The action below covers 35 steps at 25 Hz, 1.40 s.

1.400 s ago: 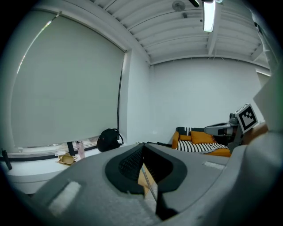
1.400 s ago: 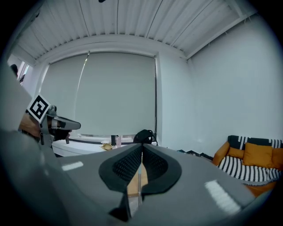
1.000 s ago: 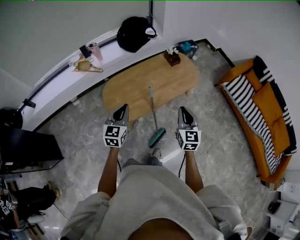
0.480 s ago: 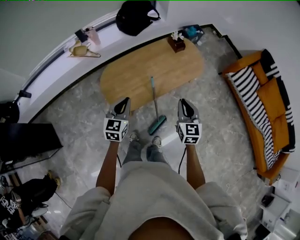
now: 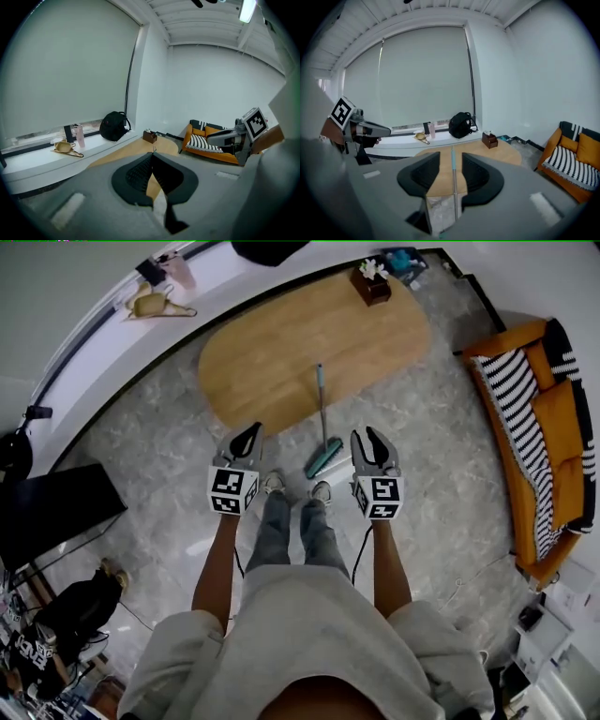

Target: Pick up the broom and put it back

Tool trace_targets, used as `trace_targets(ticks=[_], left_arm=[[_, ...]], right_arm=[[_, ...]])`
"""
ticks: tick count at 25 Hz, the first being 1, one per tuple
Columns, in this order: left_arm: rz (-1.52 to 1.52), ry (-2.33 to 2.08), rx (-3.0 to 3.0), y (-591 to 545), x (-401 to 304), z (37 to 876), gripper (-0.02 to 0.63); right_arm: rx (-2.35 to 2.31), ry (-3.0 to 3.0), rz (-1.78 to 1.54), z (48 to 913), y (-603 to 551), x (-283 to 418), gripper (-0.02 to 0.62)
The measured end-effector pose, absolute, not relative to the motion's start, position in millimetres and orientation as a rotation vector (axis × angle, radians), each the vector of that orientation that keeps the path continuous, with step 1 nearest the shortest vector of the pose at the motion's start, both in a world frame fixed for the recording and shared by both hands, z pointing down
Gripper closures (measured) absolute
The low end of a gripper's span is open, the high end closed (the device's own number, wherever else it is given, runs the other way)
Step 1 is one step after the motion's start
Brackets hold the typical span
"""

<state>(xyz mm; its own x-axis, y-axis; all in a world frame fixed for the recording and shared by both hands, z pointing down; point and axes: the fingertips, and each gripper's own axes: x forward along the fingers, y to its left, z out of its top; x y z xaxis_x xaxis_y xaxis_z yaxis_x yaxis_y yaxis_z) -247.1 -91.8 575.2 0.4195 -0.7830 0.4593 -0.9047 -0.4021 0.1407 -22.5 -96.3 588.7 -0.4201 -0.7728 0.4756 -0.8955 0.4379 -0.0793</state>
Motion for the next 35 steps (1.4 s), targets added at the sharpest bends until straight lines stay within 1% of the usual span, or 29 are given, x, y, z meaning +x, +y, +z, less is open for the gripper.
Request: trace_targets(ticks=[2,4,6,9,17,26,28,35], left_arm=[[0.471,-1.434,2.292,-90.2,-252.3,589.3,0.609],[0.480,-1.425,2.280,-91.8,-257.7,602.3,0.609],[0.484,-1.417,2.267,-91.7,-261.9,614.9,0.609],[0.490,-1.400,2.245,-87.3,-265.4,631.6,0.609],[0.498,-1.374,2.214,-89.3,-262.6,663.7,0.609],[0.511,-1.383,2.168,-88.8,-272.0,676.9,0.609],[0.514,-1.386,2.161,-87.4,-273.8,678.3,0.609],[0.523,-1.385,2.145,-85.1,-286.3,680.8,0.609]], right_arm=[[1.364,-2.324,0.507,608.6,-95.5,-33.2,0.349],[1.325,-2.317,0.517,628.5,-97.9,-43.1,0.239],[1.309,-2.299,0.516,646.6,-98.6,-48.8,0.182],[1.304,-2.261,0.542,669.6,-94.0,-51.2,0.135],[1.251,-2.216,0.608,726.1,-104.3,-56.4,0.129],[1.257,-2.162,0.714,784.7,-164.4,-75.5,0.133],[1.254,-2.145,0.740,797.0,-175.6,-80.1,0.138],[1.220,-2.092,0.832,837.8,-199.1,-99.1,0.188]])
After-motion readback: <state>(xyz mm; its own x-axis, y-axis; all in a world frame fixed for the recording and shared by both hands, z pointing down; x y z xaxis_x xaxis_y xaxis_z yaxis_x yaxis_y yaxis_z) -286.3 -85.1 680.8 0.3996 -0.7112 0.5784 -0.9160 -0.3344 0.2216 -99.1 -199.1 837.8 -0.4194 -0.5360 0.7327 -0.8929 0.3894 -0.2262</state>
